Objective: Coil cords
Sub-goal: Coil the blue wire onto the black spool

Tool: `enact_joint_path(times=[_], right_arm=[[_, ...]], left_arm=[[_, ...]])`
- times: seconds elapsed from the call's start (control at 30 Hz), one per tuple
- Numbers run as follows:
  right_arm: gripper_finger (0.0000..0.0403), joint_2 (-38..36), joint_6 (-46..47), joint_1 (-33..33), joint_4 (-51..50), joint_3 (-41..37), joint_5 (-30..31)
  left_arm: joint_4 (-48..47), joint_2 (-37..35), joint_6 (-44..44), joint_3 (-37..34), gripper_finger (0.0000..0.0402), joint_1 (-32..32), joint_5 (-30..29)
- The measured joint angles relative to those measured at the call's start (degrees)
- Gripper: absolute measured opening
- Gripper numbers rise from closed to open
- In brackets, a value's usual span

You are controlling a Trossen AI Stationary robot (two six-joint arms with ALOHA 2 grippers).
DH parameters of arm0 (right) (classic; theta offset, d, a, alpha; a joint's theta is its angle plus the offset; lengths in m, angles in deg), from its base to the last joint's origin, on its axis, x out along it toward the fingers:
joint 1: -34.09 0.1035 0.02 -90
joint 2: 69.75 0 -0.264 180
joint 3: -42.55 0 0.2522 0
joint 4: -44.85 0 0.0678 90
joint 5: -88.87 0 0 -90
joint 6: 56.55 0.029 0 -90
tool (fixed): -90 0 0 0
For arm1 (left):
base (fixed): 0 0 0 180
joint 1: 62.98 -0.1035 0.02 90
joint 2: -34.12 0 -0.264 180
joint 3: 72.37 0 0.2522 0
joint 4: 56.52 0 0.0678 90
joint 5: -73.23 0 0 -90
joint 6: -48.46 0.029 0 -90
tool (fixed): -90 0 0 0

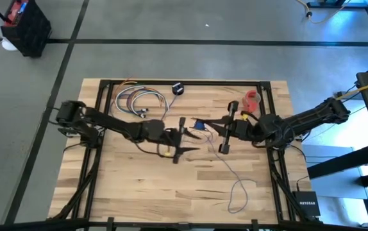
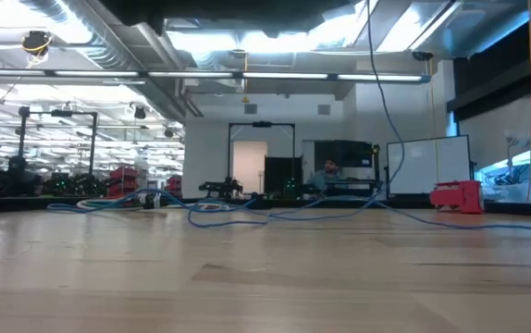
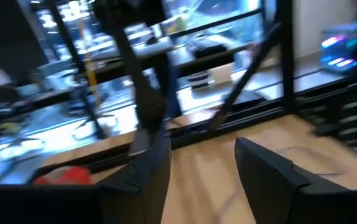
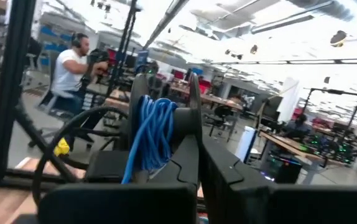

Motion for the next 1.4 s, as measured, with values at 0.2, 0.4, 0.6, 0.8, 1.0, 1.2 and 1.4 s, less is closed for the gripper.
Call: enact_joint_path(times=[0.2, 0.4, 0.6, 0.8, 1.0, 1.2, 1.4], right_arm=[[0.0005, 1.01, -0.07, 0.00, -0.20, 0.01, -0.37], [0.0005, 1.00, -0.09, 0.00, -0.24, 0.03, -0.64], [0.0005, 1.00, 0.15, 0.00, -0.42, 0.03, -0.64], [0.0005, 1.00, 0.28, 0.00, -0.51, 0.03, -1.19], [0.0005, 1.00, 0.31, 0.00, -0.90, 0.03, -1.21], [0.0005, 1.00, 0.31, 0.00, -1.03, 0.06, -1.21], [0.0005, 1.00, 0.31, 0.04, -1.07, 0.06, -1.21]], left_arm=[[-0.25, 5.10, 1.07, 5.81, 0.0171, 0.04, -5.73], [-0.31, 5.71, 0.99, 6.29, 0.0171, 0.06, -5.70], [-0.05, 5.71, 1.05, 6.29, 0.0166, 0.00, -1.38], [1.46, 6.66, 0.50, 6.29, 0.0124, -1.04, -1.19], [5.16, 9.64, 2.52, 6.23, 0.0098, -1.07, -1.21], [5.07, 9.32, 3.02, 6.29, 0.0047, -1.28, -1.23], [0.20, 8.86, 3.24, 6.29, 0.0009, -2.34, -5.00]])
